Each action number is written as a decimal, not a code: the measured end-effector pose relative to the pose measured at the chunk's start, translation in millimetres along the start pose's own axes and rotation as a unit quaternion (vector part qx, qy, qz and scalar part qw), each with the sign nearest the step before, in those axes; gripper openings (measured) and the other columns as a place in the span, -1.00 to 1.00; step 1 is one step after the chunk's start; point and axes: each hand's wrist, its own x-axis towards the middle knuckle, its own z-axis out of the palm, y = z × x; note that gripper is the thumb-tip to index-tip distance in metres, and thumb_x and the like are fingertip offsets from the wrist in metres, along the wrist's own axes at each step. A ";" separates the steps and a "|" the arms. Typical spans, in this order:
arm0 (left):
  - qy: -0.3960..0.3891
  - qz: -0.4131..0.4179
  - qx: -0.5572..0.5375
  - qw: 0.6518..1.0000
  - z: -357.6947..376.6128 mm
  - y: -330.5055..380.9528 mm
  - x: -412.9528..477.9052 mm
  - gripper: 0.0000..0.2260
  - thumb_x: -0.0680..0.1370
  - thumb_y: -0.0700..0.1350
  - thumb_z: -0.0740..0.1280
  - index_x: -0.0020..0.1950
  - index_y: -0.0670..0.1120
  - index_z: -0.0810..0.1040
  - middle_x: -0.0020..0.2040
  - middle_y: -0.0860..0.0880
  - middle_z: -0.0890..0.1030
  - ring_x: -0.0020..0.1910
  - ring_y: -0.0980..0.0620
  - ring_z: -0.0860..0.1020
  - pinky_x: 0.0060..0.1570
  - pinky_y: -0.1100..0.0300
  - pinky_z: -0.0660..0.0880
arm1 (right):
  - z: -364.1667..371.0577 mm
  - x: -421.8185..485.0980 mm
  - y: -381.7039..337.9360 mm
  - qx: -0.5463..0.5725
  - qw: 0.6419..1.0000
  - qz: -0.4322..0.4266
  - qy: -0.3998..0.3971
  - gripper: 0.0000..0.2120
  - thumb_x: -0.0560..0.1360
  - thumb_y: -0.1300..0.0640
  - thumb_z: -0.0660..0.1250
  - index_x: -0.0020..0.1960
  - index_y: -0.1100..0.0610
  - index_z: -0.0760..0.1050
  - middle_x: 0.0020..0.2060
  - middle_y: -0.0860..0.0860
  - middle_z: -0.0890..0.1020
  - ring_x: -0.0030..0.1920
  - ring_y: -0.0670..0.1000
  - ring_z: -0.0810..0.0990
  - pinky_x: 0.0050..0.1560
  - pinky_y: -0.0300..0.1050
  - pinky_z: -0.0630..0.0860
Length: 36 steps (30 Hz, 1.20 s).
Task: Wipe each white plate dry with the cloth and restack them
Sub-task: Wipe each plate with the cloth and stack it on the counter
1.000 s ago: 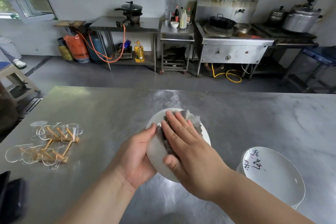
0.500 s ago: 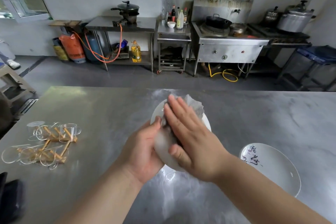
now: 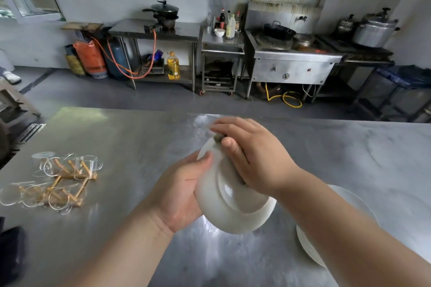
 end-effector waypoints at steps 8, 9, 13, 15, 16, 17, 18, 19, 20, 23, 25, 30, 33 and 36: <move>0.032 0.014 0.025 0.999 -20.1 5.7 -9.9 -0.57 0.73 -0.05 0.16 0.50 -0.25 0.51 0.49 -0.34 0.50 0.49 -0.33 0.47 0.48 -0.26 0.41 | 29.3 -45.7 4.2 -0.004 0.986 0.164 0.008 -0.39 0.70 -0.21 -0.04 0.67 0.05 0.18 0.66 -0.10 0.13 0.64 -0.11 0.10 0.57 -0.17 0.15; 0.027 0.006 0.041 0.999 -20.2 2.4 -10.5 -0.56 0.73 -0.06 0.15 0.53 -0.26 0.46 0.51 -0.35 0.47 0.51 -0.34 0.44 0.52 -0.27 0.35 | 25.7 -40.6 5.1 -0.022 0.993 0.119 0.003 -0.38 0.70 -0.22 -0.04 0.66 0.08 0.22 0.65 -0.05 0.17 0.64 -0.05 0.13 0.56 -0.14 0.18; -0.001 0.023 0.009 1.000 -18.2 0.6 -6.3 -0.56 0.74 -0.09 0.12 0.56 -0.28 0.42 0.54 -0.35 0.43 0.55 -0.32 0.40 0.52 -0.19 0.35 | 10.5 -8.4 18.1 0.030 0.999 0.045 0.003 -0.48 0.73 -0.14 0.00 0.56 0.05 0.41 0.54 -0.10 0.41 0.54 -0.09 0.35 0.48 -0.18 0.32; -0.007 0.053 -0.027 0.998 -15.9 8.0 -1.7 -0.57 0.74 -0.08 0.12 0.51 -0.26 0.50 0.51 -0.32 0.48 0.51 -0.27 0.46 0.43 -0.10 0.48 | 18.7 -10.2 22.6 0.096 0.986 0.120 0.068 -0.53 0.72 -0.09 0.03 0.55 -0.01 0.42 0.48 -0.20 0.43 0.50 -0.30 0.31 0.44 -0.38 0.23; 0.003 0.067 -0.038 0.997 -15.4 11.1 0.2 -0.58 0.73 -0.06 0.13 0.48 -0.23 0.54 0.48 -0.30 0.52 0.48 -0.25 0.50 0.37 -0.07 0.53 | 27.6 -16.6 22.8 0.124 0.972 0.175 0.099 -0.54 0.72 -0.09 0.03 0.55 -0.04 0.40 0.44 -0.26 0.43 0.44 -0.42 0.28 0.38 -0.51 0.17; 0.017 0.078 -0.048 0.996 -14.9 12.0 1.5 -0.59 0.72 -0.05 0.15 0.46 -0.20 0.58 0.46 -0.28 0.55 0.46 -0.23 0.52 0.33 -0.05 0.56 | 38.8 -25.5 21.5 0.150 0.954 0.231 0.115 -0.55 0.71 -0.10 0.04 0.56 -0.08 0.37 0.40 -0.30 0.42 0.38 -0.51 0.26 0.31 -0.59 0.14; 0.029 0.083 -0.056 0.995 -13.4 10.4 2.0 -0.59 0.71 -0.04 0.17 0.45 -0.19 0.59 0.45 -0.27 0.56 0.45 -0.23 0.53 0.30 -0.05 0.57 | 49.7 -35.0 20.1 0.174 0.937 0.279 0.122 -0.55 0.70 -0.14 0.05 0.56 -0.13 0.35 0.37 -0.33 0.43 0.33 -0.55 0.27 0.27 -0.61 0.16; 0.033 0.083 -0.058 0.994 -12.1 5.8 0.9 -0.59 0.70 -0.04 0.18 0.45 -0.19 0.59 0.46 -0.28 0.55 0.45 -0.24 0.53 0.31 -0.06 0.57 | 58.2 -42.8 19.3 0.193 0.920 0.318 0.127 -0.56 0.67 -0.19 0.07 0.53 -0.20 0.36 0.33 -0.35 0.46 0.29 -0.55 0.31 0.25 -0.56 0.22; 0.032 0.078 -0.050 0.995 -11.2 -1.1 -0.9 -0.60 0.70 -0.04 0.19 0.45 -0.18 0.58 0.46 -0.28 0.55 0.46 -0.24 0.53 0.32 -0.06 0.56 | 61.5 -47.3 20.4 0.206 0.906 0.346 0.133 -0.58 0.63 -0.22 0.09 0.45 -0.26 0.41 0.26 -0.37 0.53 0.24 -0.53 0.38 0.23 -0.46 0.32; 0.012 0.029 -0.022 0.999 -14.5 -15.5 -6.9 -0.63 0.69 -0.06 0.32 0.48 -0.14 0.57 0.47 -0.24 0.55 0.47 -0.21 0.52 0.34 -0.04 0.54 | 46.5 -34.5 35.6 0.185 0.910 0.349 0.122 -0.74 0.61 -0.18 0.18 0.24 -0.30 0.54 0.05 -0.32 0.66 0.10 -0.32 0.57 0.09 -0.34 0.45; -0.013 -0.021 -0.035 0.999 -19.2 -9.7 -6.7 -0.57 0.69 0.01 0.34 0.51 -0.14 0.53 0.51 -0.23 0.51 0.51 -0.19 0.48 0.39 -0.05 0.51 | 27.4 -18.3 43.4 0.136 0.944 0.294 0.058 -0.72 0.64 -0.13 0.22 0.31 -0.20 0.57 0.09 -0.25 0.66 0.14 -0.22 0.57 0.15 -0.27 0.45; 0.001 -0.058 0.001 0.998 -24.6 5.8 4.6 -0.57 0.69 0.01 0.26 0.48 -0.19 0.55 0.47 -0.25 0.54 0.47 -0.20 0.52 0.34 -0.01 0.55 | 7.5 4.1 33.9 0.018 0.992 0.116 -0.050 -0.54 0.65 -0.21 0.08 0.47 -0.13 0.47 0.21 -0.22 0.55 0.23 -0.15 0.53 0.18 -0.12 0.49; -0.003 -0.019 -0.001 1.000 -29.5 3.4 6.0 -0.57 0.73 -0.01 0.26 0.52 -0.23 0.50 0.50 -0.30 0.50 0.50 -0.25 0.48 0.37 -0.05 0.52 | 24.2 -19.5 21.4 0.076 0.986 0.148 0.019 -0.50 0.71 -0.10 0.10 0.61 -0.01 0.33 0.53 -0.20 0.36 0.51 -0.18 0.34 0.49 -0.13 0.34; 0.019 -0.017 -0.015 1.000 -38.3 -4.6 3.8 -0.50 0.70 0.04 0.33 0.55 -0.24 0.46 0.53 -0.34 0.45 0.51 -0.32 0.45 0.40 -0.14 0.49 | 53.9 -56.8 4.7 0.075 0.975 0.210 0.014 -0.36 0.68 -0.22 -0.01 0.69 0.00 0.08 0.67 -0.22 0.00 0.65 -0.20 -0.03 0.62 -0.20 0.03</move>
